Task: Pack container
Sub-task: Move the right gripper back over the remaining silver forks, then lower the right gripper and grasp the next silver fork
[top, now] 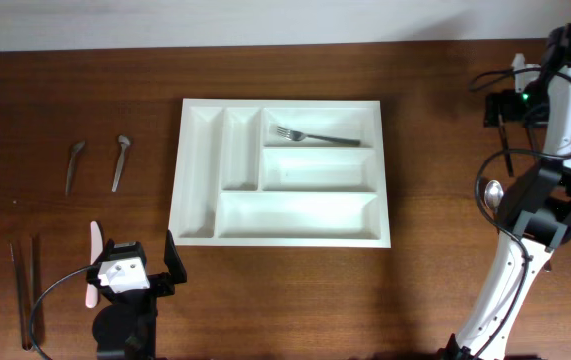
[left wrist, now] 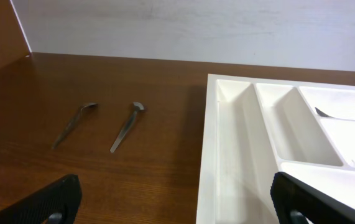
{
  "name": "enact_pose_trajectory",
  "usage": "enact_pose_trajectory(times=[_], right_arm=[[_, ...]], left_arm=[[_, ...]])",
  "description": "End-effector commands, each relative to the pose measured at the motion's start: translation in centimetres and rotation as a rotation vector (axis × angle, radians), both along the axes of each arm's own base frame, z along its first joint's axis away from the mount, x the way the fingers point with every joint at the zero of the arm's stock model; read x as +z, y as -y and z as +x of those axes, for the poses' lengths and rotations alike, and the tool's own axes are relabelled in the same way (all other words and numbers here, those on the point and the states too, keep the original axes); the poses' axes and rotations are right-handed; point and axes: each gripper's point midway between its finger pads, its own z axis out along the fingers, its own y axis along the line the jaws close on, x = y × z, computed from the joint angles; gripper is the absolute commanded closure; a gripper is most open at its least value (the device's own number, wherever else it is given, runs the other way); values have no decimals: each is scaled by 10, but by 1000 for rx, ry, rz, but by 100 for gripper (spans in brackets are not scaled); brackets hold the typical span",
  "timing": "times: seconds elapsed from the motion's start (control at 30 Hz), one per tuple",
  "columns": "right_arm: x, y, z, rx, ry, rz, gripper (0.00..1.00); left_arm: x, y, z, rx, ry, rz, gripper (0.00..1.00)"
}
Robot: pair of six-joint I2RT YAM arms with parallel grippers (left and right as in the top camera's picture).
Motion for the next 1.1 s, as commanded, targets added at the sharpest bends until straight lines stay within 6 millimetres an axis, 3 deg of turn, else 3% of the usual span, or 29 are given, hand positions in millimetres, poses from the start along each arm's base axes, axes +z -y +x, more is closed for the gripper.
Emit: enact_pose_trajectory(times=[0.0,0.33,0.57,0.73,0.87,1.07], right_arm=[[-5,16,-6,-11,-8,-14,1],[-28,13,-9,-5,-51,6,1],[-31,9,-7,21,-53,7,0],[-45,5,-7,27,-77,18,7],[-59,0,-10,35,-110,33,7],[-63,-2,-7,41,-105,30,15]], left_arm=[[0,2,0,-15,4,10,1],[0,2,0,-15,4,10,1],[0,2,0,-15,4,10,1],[0,2,0,-15,4,10,1],[0,2,0,-15,4,10,1],[0,2,0,-15,4,10,1]])
